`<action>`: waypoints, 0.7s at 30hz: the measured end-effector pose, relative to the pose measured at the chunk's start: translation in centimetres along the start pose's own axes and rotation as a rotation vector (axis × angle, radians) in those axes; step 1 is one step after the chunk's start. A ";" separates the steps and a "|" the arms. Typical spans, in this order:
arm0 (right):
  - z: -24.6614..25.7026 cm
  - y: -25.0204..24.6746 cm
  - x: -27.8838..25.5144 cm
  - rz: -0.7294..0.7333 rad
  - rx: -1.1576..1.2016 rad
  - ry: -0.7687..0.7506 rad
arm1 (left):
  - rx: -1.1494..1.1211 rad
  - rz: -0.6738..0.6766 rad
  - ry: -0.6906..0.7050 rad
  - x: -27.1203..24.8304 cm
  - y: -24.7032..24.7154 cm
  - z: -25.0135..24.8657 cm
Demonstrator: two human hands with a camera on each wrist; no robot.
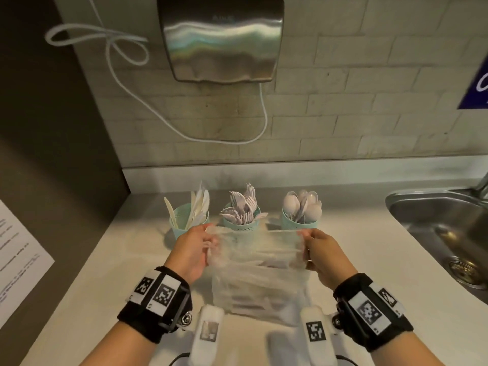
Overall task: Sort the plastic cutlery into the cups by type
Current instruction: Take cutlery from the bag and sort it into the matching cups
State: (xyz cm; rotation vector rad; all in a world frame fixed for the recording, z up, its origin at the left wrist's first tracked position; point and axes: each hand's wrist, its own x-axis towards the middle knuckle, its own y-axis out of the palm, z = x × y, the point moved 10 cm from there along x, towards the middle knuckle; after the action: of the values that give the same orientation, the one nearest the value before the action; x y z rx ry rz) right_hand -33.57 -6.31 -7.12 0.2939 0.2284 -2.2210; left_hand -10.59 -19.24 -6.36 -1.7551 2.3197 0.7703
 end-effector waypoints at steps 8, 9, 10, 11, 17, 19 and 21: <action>-1.8 -1.2 0.9 -0.041 -0.131 0.075 | 0.161 -0.133 0.017 2.4 -3.8 1.2; -1.9 -1.2 1.2 -0.042 -0.192 0.068 | 0.233 -0.146 0.038 2.4 -4.0 1.2; -1.9 -1.3 1.5 -0.046 -0.262 0.050 | 0.295 -0.160 0.051 2.3 -4.3 1.1; -1.6 -1.4 1.7 -0.050 -0.340 0.017 | 0.344 -0.171 0.064 2.3 -4.6 1.0; 6.4 -0.2 -2.8 -0.116 -0.487 -0.643 | 0.732 -0.210 0.925 -4.7 -0.8 -7.2; 7.5 2.7 -4.7 0.131 -0.490 -0.743 | 0.884 0.063 1.122 -7.7 3.7 -7.5; 5.4 6.2 -5.2 0.410 -0.684 -0.658 | 1.165 0.337 1.030 -7.6 7.1 -4.8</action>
State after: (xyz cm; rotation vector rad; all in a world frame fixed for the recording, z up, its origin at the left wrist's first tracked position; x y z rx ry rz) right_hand -26.28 -7.67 -0.82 -0.6917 0.4886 -1.6053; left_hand -13.87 -13.61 3.01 -1.2103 2.5548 -1.5595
